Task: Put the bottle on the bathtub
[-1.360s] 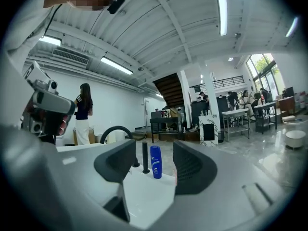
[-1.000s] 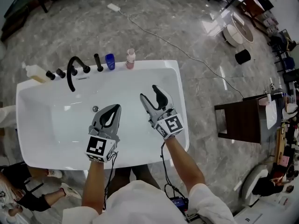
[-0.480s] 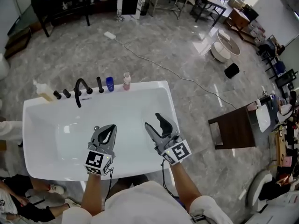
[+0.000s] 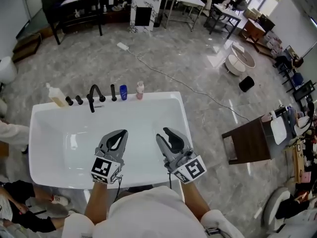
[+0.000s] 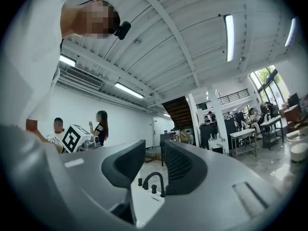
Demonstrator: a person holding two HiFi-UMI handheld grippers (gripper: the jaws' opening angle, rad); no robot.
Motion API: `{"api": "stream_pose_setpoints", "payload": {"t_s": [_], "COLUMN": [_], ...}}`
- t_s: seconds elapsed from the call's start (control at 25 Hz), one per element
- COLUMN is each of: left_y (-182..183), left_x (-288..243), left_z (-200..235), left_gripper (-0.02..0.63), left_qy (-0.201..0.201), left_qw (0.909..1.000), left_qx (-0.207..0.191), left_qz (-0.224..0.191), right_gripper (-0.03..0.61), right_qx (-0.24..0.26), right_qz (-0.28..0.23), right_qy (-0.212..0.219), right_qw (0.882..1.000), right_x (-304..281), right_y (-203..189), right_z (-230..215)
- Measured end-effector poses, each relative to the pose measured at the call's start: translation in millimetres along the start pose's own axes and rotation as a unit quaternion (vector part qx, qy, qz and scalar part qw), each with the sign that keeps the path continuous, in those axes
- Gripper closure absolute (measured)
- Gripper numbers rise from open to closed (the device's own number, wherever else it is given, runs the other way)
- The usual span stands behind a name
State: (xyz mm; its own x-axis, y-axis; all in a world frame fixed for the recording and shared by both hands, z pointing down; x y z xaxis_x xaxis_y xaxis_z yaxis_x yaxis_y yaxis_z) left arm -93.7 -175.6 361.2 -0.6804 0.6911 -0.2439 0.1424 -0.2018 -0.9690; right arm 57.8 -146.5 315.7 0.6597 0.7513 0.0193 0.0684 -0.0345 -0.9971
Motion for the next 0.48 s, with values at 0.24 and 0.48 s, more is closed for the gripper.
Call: {"api": "stream_pose_setpoints", "payload": {"t_s": [0.24,0.48], "left_y": [5,5], "left_x": [19,28], "left_z": [-9,-13], "left_gripper": [0.606,0.606], "left_qy": [0.002,0.003], "left_qw": [1.0,1.0], "left_qx": [0.002,0.001], "left_qz": [-0.004,-0.005], "right_gripper": [0.566,0.586], "right_qx": [-0.02,-0.03], "right_qz": [0.012,0.029], "right_qy": [0.018,0.033], "right_qw": [1.0,0.999], "right_x": [2,0], "right_y": [11,7], "right_z": [14,21]}}
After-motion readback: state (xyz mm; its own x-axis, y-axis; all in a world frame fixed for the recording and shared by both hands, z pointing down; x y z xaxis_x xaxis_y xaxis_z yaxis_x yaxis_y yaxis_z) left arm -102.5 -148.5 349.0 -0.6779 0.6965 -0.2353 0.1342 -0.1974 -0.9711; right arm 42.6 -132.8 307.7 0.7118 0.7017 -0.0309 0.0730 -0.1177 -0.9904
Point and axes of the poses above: the fingertips, and each gripper's own axes: x backward along the fingers, z to its left, y out of its top, the point moved 3 cm from there along x, backward along the fingers, and after that the axes turned 7 degrees about z, right-handed, at the moved point
